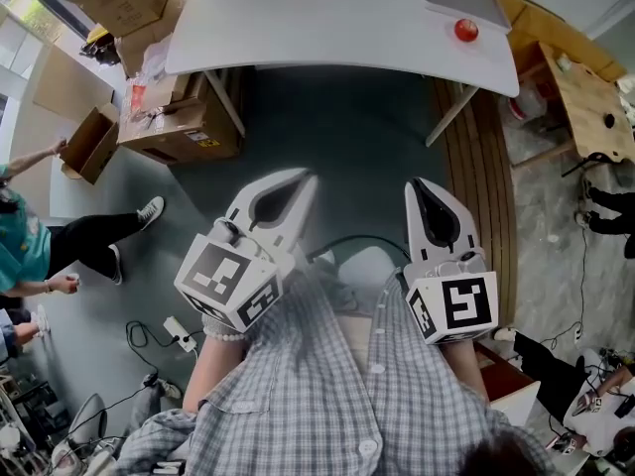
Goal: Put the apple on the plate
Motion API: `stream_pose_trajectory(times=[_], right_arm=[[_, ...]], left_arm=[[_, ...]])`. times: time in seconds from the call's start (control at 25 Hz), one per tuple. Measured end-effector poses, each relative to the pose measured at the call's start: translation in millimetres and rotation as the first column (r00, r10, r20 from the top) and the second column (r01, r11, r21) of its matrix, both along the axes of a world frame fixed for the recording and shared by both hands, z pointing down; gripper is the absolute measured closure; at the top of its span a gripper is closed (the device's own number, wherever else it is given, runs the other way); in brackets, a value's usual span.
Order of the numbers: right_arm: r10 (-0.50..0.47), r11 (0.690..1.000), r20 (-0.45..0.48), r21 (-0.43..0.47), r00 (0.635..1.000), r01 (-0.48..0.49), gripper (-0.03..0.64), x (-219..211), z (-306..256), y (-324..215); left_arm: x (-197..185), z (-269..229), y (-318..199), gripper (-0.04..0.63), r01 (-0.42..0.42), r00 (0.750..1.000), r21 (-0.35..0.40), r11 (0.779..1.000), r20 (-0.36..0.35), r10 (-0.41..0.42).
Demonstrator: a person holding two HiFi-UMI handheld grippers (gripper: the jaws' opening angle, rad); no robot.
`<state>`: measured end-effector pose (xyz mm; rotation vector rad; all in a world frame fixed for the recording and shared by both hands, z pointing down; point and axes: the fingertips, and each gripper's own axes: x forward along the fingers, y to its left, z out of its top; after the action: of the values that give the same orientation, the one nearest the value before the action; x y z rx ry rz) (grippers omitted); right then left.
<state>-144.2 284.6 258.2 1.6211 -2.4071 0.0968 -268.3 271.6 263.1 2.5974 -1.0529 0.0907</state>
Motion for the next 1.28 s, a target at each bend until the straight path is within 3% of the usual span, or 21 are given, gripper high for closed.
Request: stream_pose_trajectory(times=[0.48,0.76,1.28], right_arm=[[0.002,1.0,-0.014,-0.017,1.0,-0.003,0.594,7.3,4.9,-29.8],[-0.024,1.0,-0.075,-0.012,0.997,0.023,0.594,14.2,6.8,-74.3],[-0.099,0.995,-0.08,-0.001,0.992,0.1,0.594,56.0,4.5,-167.8]], left_arm=[[5.6,6.7,-29.3,0.586,0.0,1.0,-0.022,1.0,-0.01,0.0],[21.1,5.1,-68.8,0.586,0.006,1.0,-0.017,1.0,0.0,-0.006],[69.0,-1.7,-155.4,0.586,0.058,0.998,-0.008,0.998,0.013,-0.058]])
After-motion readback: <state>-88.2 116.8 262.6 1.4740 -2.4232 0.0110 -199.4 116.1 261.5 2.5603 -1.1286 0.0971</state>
